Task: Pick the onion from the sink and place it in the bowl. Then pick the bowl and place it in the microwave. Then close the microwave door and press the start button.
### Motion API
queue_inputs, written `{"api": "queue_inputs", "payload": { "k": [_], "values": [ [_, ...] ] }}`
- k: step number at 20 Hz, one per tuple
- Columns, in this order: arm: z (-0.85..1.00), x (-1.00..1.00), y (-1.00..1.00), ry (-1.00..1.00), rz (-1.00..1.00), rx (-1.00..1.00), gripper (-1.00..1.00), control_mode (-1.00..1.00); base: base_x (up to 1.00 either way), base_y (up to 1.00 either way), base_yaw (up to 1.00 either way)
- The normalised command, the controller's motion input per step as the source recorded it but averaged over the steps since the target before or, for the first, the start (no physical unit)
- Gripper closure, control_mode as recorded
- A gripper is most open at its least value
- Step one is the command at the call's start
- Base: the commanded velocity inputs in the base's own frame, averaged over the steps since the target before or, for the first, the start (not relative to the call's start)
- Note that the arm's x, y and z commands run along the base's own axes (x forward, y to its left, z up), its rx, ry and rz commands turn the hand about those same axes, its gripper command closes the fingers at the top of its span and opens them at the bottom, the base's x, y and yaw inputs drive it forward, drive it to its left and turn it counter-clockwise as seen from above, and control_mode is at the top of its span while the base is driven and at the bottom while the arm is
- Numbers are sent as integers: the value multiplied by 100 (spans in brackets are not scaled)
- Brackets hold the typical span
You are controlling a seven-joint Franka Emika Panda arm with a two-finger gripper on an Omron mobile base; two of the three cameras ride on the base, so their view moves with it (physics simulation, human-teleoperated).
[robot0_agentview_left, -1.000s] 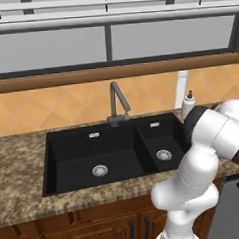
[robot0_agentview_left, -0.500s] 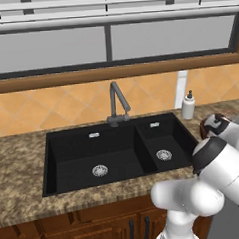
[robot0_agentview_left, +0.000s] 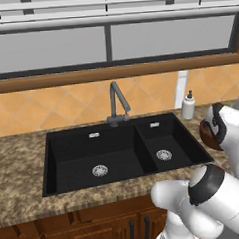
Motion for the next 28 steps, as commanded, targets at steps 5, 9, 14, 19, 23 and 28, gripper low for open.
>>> {"api": "queue_inputs", "payload": {
  "k": [5, 9, 14, 19, 23, 28],
  "values": [
    [37, 1, 36, 38, 15, -1, -100, -100, 0, 0, 0],
    [-18, 28, -4, 18, 24, 0, -100, -100, 0, 0, 0],
    [-35, 31, -18, 3, 20, 3, -100, -100, 0, 0, 0],
    [-38, 33, 7, 1, 5, 3, -100, -100, 0, 0, 0],
    [-18, 54, 0, 10, 0, 0, -100, -100, 0, 0, 0],
    [-23, 45, -3, 5, 0, 0, -100, -100, 0, 0, 0]
  ]
}}
